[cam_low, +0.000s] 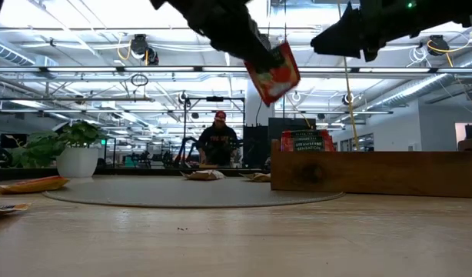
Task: Pick & Place Tea
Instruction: Put the red tea bag into the left section of the wooden organizer
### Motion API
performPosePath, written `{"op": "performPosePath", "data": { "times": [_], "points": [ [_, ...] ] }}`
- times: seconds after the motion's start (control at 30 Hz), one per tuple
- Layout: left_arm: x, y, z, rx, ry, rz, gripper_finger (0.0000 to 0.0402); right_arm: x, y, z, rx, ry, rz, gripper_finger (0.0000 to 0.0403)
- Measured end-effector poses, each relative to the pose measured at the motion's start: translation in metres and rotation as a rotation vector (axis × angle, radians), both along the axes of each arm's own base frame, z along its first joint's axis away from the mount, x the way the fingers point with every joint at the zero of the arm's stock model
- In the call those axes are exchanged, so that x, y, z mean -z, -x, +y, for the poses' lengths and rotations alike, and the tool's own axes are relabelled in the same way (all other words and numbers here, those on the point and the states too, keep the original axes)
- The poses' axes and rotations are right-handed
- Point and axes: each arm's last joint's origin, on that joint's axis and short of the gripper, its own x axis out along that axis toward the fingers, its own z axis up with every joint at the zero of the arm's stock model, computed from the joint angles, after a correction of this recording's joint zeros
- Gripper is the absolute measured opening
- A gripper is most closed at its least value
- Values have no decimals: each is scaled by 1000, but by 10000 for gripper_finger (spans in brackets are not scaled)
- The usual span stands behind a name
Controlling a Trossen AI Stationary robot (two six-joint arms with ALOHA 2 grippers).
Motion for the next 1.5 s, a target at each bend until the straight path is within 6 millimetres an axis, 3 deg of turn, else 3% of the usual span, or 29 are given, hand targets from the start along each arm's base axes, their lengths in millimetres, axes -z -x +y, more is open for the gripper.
{"op": "performPosePath", "data": {
  "times": [0.2,0.33,0.43,0.6,1.13,1.5],
  "points": [
    [17,-32,-3,31,-36,86,1,-1,1,0,1,3,-1,123],
    [37,-44,-1,11,-81,149,1,0,1,0,1,4,4,125],
    [41,-51,-2,6,-99,146,1,0,1,0,1,11,7,124],
    [51,-54,-1,-3,-113,175,1,1,1,0,0,21,23,121],
    [49,-55,-1,-12,-103,161,0,2,1,0,0,24,33,120],
    [81,-66,-1,-26,-93,196,2,3,2,0,2,19,44,117]
  ]
}}
